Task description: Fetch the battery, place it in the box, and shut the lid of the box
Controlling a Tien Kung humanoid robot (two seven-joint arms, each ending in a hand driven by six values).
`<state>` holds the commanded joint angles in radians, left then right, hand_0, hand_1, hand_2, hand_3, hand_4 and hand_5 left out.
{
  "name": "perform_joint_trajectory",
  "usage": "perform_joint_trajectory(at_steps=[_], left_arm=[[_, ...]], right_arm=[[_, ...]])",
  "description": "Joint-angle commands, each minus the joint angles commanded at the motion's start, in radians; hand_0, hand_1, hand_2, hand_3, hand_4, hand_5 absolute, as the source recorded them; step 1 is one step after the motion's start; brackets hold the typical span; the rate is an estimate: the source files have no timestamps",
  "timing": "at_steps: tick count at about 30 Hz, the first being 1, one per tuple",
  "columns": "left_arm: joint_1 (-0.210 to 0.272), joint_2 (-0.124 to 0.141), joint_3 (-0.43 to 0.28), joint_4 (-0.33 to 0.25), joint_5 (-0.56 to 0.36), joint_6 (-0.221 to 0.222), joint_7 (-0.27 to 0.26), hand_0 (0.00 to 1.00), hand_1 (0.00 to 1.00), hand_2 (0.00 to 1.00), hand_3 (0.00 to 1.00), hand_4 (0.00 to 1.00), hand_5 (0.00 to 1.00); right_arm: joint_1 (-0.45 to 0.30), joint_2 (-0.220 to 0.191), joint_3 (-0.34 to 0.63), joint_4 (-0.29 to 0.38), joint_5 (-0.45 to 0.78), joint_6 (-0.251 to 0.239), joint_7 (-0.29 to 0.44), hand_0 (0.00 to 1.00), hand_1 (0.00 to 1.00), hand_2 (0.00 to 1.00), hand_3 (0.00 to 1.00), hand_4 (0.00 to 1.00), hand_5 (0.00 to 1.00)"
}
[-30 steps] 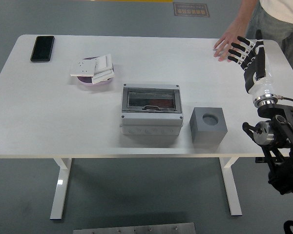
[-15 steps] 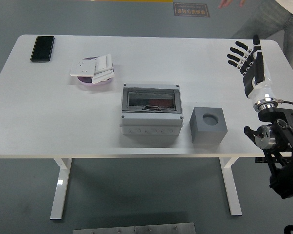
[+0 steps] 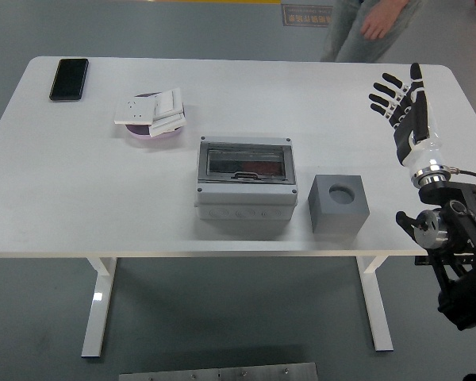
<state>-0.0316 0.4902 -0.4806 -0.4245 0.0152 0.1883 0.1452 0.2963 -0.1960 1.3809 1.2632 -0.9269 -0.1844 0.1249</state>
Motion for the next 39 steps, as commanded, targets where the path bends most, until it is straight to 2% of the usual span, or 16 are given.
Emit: perform_joint_trajectory(at_steps=[21, 30, 38, 39], left_arm=[[0.006, -0.001, 0.004, 0.002, -0.009, -0.004, -0.005, 0.594, 0.719, 0.600, 0.589, 0.463, 0.008], [0.003, -0.001, 0.001, 0.003, -0.010, -0.005, -0.007, 0.595, 0.719, 0.600, 0.588, 0.461, 0.009], [0.001, -0.002, -0.007, 0.003, -0.001, -0.003, -0.002, 0.600, 0.719, 0.600, 0.589, 0.461, 0.010], [0.001, -0.002, -0.007, 0.003, 0.000, -0.003, -0.002, 0.600, 0.717, 0.599, 0.590, 0.461, 0.010]], right_arm=[[0.010, -0.002, -0.016, 0.012, -0.002, 0.012, -0.014, 0.800, 0.719, 0.742, 0.753, 0.913, 0.998], [-0.010, -0.003, -0.003, 0.032, 0.002, 0.025, -0.006, 0.802, 0.725, 0.745, 0.758, 0.922, 0.998], [-0.020, 0.001, -0.004, 0.060, -0.034, 0.013, -0.001, 0.803, 0.719, 0.729, 0.755, 0.923, 0.998], [-0.021, 0.001, -0.003, 0.062, -0.036, 0.013, 0.000, 0.744, 0.655, 0.643, 0.719, 0.909, 0.745]])
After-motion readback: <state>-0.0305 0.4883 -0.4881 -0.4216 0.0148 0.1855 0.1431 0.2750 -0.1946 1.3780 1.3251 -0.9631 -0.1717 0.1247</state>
